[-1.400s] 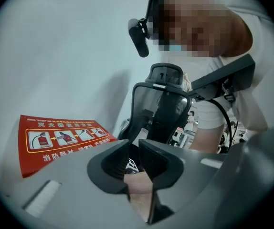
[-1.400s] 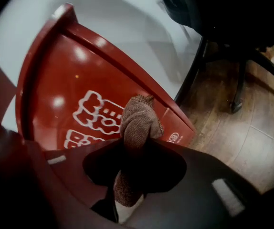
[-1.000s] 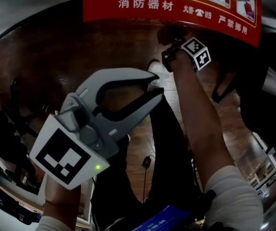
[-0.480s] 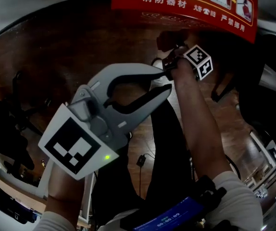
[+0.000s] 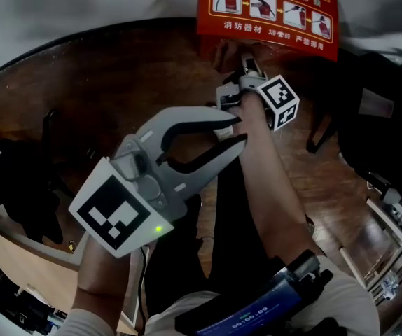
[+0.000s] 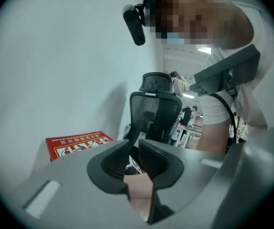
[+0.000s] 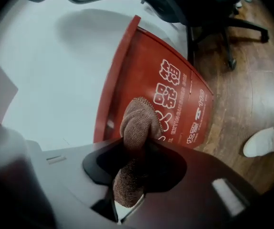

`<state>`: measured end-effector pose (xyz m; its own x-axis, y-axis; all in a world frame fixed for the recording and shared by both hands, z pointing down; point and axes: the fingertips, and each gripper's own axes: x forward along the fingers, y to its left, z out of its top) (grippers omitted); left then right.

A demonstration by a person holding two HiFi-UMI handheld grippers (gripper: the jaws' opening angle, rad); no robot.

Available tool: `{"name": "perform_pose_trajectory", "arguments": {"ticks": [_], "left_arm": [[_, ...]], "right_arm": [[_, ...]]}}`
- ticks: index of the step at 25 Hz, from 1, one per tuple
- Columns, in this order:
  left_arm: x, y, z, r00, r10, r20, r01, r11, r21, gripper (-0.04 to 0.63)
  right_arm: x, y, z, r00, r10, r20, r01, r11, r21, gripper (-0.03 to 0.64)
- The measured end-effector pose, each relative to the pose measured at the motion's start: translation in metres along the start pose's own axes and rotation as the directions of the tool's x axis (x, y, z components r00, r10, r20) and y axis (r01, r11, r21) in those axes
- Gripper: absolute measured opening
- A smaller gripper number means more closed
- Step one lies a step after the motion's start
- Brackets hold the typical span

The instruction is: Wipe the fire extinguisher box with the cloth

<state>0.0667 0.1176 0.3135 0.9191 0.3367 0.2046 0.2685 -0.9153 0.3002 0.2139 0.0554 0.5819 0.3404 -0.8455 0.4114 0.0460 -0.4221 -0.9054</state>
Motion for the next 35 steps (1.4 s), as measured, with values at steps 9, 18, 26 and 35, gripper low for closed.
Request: {"name": "perform_pose_trajectory", "arguments": {"ticks": [9,18,26,35], "left_arm": [[0.004,0.03,-0.029,0.999,0.049,-0.002,-0.049,0.997,-0.059,0.061],[0.023,0.078,-0.097,0.995,0.098,-0.024,-0.1,0.987,-0.129,0.061],[0.023,0.089,-0.123,0.992,0.117,-0.044,-0.122,0.981,-0.149,0.062],[0.014,0.077,-0.046,0.985,0.17,-0.036,-0.174,0.967,-0.186,0.063]], "right_arm": [[0.055,-0.081,-0.018,0.991,-0.128,-0.021,0.129,0.992,0.01,0.118],[0.113,-0.197,-0.025,0.974,-0.217,-0.071,0.215,0.976,-0.029,0.117],[0.137,-0.263,-0.029,0.946,-0.297,-0.13,0.286,0.953,-0.098,0.117],[0.048,-0.161,-0.055,0.889,-0.299,-0.346,0.216,0.941,-0.259,0.118]]}}
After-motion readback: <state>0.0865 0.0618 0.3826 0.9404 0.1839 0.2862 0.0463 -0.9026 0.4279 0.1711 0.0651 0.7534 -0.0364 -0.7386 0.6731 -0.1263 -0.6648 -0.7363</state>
